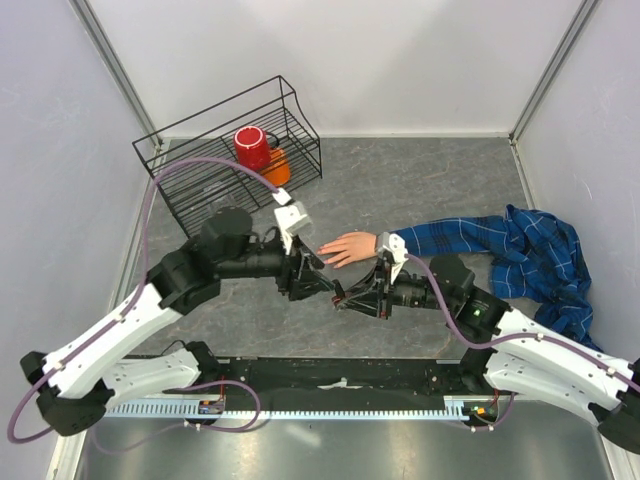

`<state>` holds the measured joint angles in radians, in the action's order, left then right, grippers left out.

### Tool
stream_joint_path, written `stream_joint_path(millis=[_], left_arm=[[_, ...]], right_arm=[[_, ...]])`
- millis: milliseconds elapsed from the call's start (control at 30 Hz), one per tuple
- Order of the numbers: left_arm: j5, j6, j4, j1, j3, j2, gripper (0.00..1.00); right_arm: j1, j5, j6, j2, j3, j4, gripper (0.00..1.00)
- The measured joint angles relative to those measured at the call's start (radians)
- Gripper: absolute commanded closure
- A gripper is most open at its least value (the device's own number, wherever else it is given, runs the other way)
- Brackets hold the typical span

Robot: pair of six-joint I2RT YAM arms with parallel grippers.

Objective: Paint the nails

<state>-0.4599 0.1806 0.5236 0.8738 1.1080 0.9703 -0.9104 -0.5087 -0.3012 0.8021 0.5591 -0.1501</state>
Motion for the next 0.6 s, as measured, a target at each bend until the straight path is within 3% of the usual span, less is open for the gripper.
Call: stream_joint_path(millis=[233,467,600], left_arm=[[0.019,0.161,-0.269,0.0,-0.123,-0.151,0.48],[-0.032,0.264,-0.48,-0.002,-0.225,-0.132,0.39],[-0.1,0.279,-0.541,-0.002,-0.225,-0.102,0.43]], right_arm=[[-0.002,0.048,-0.033,-0.048,-0.006,-0.037,1.0],[-0.002,0.034,-0.067,-0.053,-0.003,-0.037,1.0],[-0.002,0.017,-0.089,-0.073,-0.002,-0.045,1.0]])
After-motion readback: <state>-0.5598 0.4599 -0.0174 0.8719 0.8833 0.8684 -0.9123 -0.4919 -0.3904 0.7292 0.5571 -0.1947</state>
